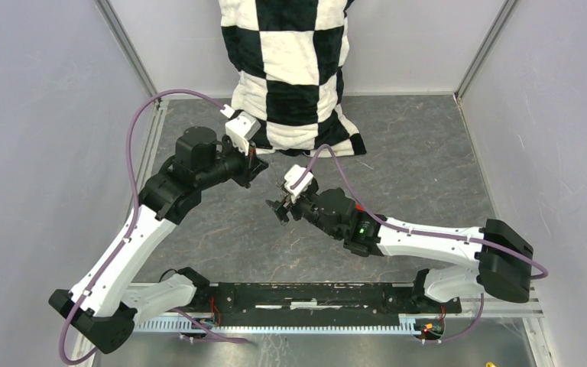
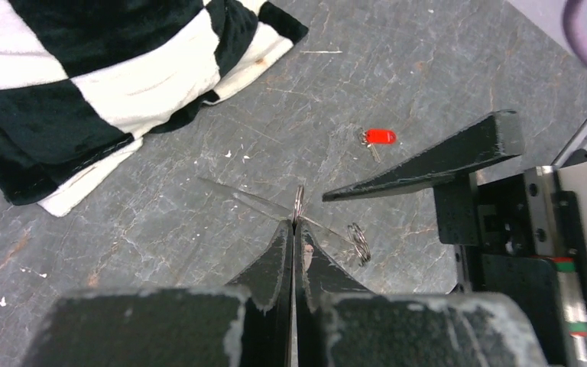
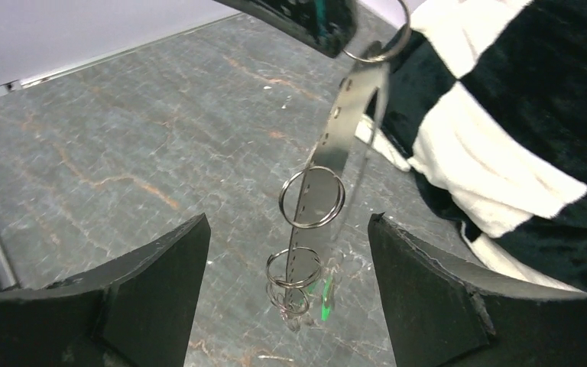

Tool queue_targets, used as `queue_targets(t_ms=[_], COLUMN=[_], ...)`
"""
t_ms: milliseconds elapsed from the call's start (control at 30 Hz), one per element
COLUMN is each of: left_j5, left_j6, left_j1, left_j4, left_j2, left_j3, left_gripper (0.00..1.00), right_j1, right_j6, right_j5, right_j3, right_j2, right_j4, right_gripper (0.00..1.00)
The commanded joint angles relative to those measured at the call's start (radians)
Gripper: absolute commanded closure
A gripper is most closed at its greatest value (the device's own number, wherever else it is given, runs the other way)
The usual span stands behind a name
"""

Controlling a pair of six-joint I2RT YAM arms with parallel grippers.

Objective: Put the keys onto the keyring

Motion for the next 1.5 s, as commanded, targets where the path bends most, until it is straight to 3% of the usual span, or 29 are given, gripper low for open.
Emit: queue_targets(t_ms=[0,167,433,633,733,800,867,1200,1333,1467], left_j5=[-0.01,0.006,-0.032,-0.057,-0.048,-0.042,-0.026,0.161,0.274,0.366], left_j6=[-0.083,-0.119,-0.148,-0.156,-0.14,-0.106,-0.072,0.095,0.182,0.292], left_j1=[-0.002,-0.002,-0.002,-0.002,-0.002,-0.001,-0.001,-0.002,-0.002,-0.002], left_j4=[0.072,0.048,-0.001,-0.025,-0.034,-0.044,-0.06,-0.226,-0.308,-0.388], left_j2=[-0.049,-0.052,-0.045,-0.02,-0.006,0.006,0.02,0.15,0.202,0.227], left_j3=[0.007,0.018,0.001,0.004,0.002,0.001,0.007,0.113,0.187,0.253], left_gripper=[0.98,0.98,0.98,0.98,0.98,0.98,0.98,0.98,0.98,0.98], right_j1=[0.012,0.014,0.019,0.021,0.02,0.021,0.019,0.005,-0.038,-0.187], right_j6=[-0.046,-0.134,-0.207,-0.198,-0.186,-0.179,-0.176,-0.24,-0.258,-0.19], right_j5=[0.192,0.292,0.283,0.282,0.253,0.214,0.13,-0.061,-0.263,-0.65], right_j3=[0.043,0.009,-0.033,-0.059,-0.079,-0.08,-0.076,-0.059,-0.054,-0.006], right_j2=[0.035,0.057,0.017,-0.025,-0.056,-0.082,-0.119,-0.286,-0.307,-0.293], right_j4=[0.114,0.192,0.228,0.196,0.177,0.135,0.075,-0.121,-0.145,-0.193], right_gripper=[0.19,0.32,0.76,0.99,0.95,0.72,0.6,0.56,0.58,0.58])
